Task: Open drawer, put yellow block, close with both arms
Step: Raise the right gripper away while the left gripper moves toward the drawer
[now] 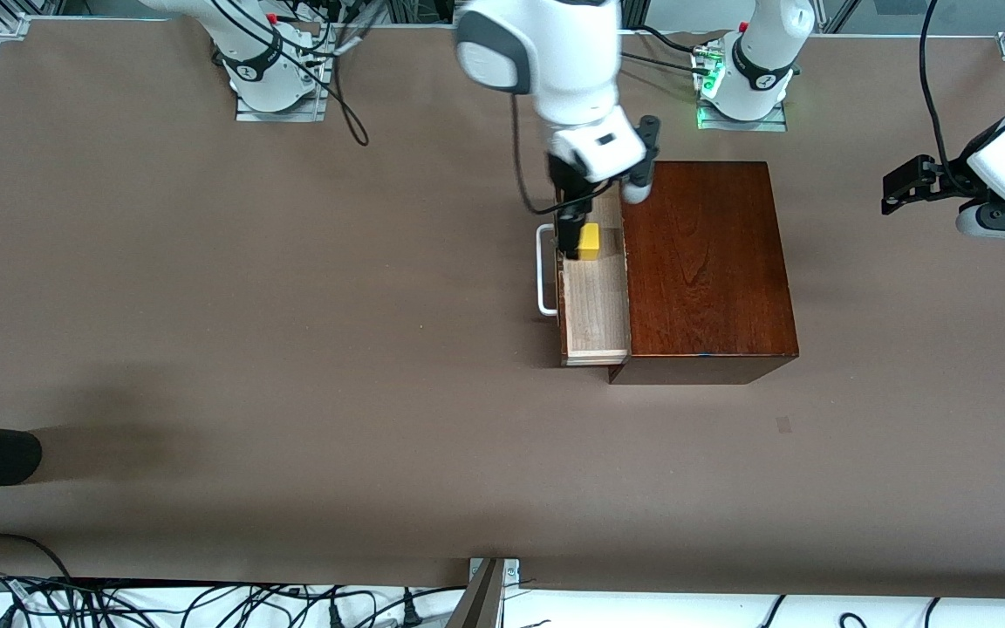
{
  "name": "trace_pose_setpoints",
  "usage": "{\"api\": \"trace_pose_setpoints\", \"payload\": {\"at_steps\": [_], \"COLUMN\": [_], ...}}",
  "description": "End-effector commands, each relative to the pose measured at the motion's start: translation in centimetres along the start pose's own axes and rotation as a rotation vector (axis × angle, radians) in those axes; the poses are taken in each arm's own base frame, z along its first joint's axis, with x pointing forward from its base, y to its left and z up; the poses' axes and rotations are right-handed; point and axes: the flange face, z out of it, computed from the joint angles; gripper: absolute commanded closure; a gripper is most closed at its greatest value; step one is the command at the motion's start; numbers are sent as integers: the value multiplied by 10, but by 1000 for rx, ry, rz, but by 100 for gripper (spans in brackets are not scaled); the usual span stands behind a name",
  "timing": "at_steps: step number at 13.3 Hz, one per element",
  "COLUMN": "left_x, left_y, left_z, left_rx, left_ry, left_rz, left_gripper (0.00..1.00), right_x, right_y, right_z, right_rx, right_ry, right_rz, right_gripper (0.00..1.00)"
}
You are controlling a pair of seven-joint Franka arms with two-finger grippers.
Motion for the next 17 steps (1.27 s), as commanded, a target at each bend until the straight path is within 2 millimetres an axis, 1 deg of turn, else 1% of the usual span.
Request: {"api": "trace_pose_setpoints", "payload": {"at_steps": [1, 2, 3, 4, 5, 6, 7, 8, 9, 10, 11, 12, 13, 14, 16, 17], "left_x": [6, 4, 3, 1, 2, 3, 5, 5, 7, 10, 14, 21, 30, 36, 44, 47], "left_y": [16, 19, 23, 30, 42, 52, 68, 77, 85, 91, 99, 120, 143, 173, 227, 251], "left_z": [-11, -11, -8, -7, -1, 10, 17, 18, 22, 27, 34, 46, 62, 75, 97, 106], "left_rx": [-33, -43, -44, -61, -89, -138, -198, -223, -228, -237, -249, -269, -337, -366, -369, -368], "left_ry": [-15, -31, -54, -73, -101, -140, -161, -156, -158, -161, -161, -163, -164, -158, -141, -122], "left_rz": [41, 45, 53, 67, 90, 171, 316, 424, 505, 595, 697, 801, 852, 897, 980, 1015], "left_gripper": [0, 0, 0, 0, 0, 0, 0, 0, 0, 0, 0, 0, 0, 0, 0, 0], "right_x": [-49, -68, -87, -103, -126, -156, -186, -212, -242, -271, -295, -309, -331, -349, -390, -407], "right_y": [81, 110, 137, 153, 173, 197, 210, 219, 231, 239, 241, 240, 244, 245, 245, 246], "right_z": [-45, -55, -71, -79, -86, -100, -109, -114, -124, -129, -134, -136, -139, -141, -138, -138], "right_rx": [13, 1, -19, -25, -20, 18, 72, 88, 91, 109, 121, 128, 131, 141, 160, 169], "right_ry": [-3, -6, 1, -20, -62, -62, -63, -79, -86, -95, -104, -117, -136, -158, -206, -225], "right_rz": [144, 188, 231, 260, 312, 384, 447, 492, 548, 620, 663, 685, 720, 747, 805, 831], "right_gripper": [0, 0, 0, 0, 0, 0, 0, 0, 0, 0, 0, 0, 0, 0, 0, 0]}}
